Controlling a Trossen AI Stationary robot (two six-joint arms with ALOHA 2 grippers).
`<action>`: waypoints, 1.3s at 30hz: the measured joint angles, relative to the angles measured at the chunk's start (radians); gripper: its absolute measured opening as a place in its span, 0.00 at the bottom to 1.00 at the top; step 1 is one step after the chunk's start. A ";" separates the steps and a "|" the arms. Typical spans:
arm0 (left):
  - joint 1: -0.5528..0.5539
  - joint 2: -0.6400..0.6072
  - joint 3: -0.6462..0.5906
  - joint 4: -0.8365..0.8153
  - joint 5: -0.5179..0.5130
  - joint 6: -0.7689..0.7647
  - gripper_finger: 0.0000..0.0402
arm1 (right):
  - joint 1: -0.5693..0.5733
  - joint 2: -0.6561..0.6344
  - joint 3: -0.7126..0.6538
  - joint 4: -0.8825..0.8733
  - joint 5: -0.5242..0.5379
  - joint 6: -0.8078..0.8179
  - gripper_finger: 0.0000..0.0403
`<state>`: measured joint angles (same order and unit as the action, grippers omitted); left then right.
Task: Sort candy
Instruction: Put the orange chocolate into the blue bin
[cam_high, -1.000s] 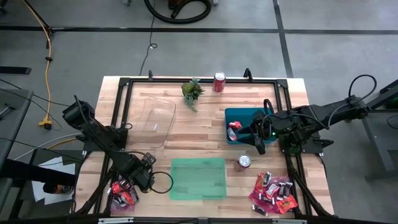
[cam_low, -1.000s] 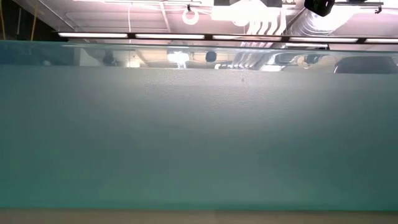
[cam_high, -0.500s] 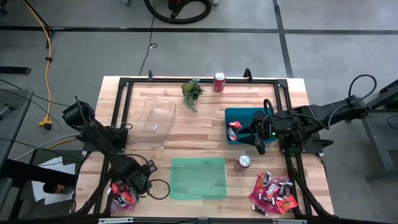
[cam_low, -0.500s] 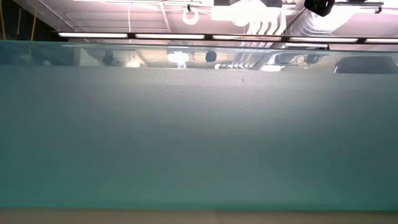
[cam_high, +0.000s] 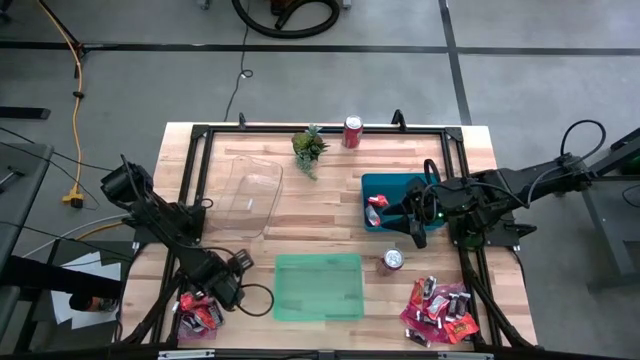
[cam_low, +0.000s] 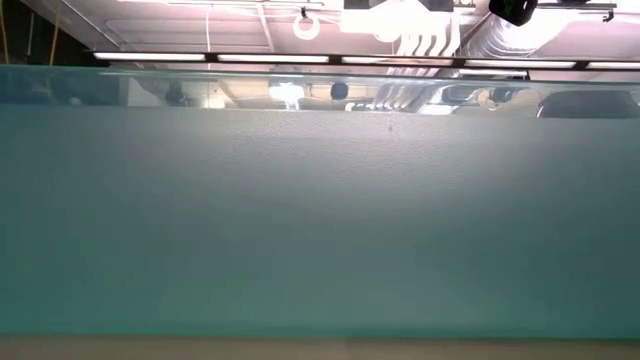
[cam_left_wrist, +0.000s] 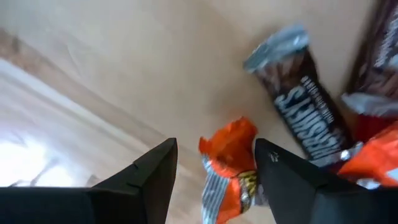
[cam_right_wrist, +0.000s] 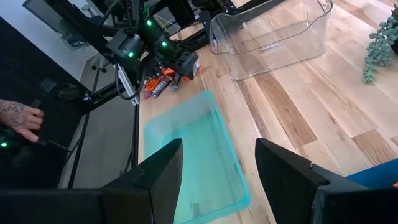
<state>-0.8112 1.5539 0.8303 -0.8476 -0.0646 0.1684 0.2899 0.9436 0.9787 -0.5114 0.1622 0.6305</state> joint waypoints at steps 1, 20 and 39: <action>0.000 0.000 0.000 -0.010 -0.007 -0.002 0.50 | 0.000 0.000 0.000 0.000 0.000 0.000 0.49; 0.006 0.004 -0.052 0.039 -0.024 -0.036 0.37 | 0.000 0.000 0.000 0.000 0.000 0.001 0.49; 0.163 -0.377 0.160 0.370 -0.518 -0.562 0.01 | 0.000 0.001 0.000 0.077 0.020 -0.025 0.49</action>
<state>-0.6481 1.1774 0.9904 -0.4771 -0.5828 -0.3935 0.2897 0.9448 0.9783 -0.4345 0.1825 0.6054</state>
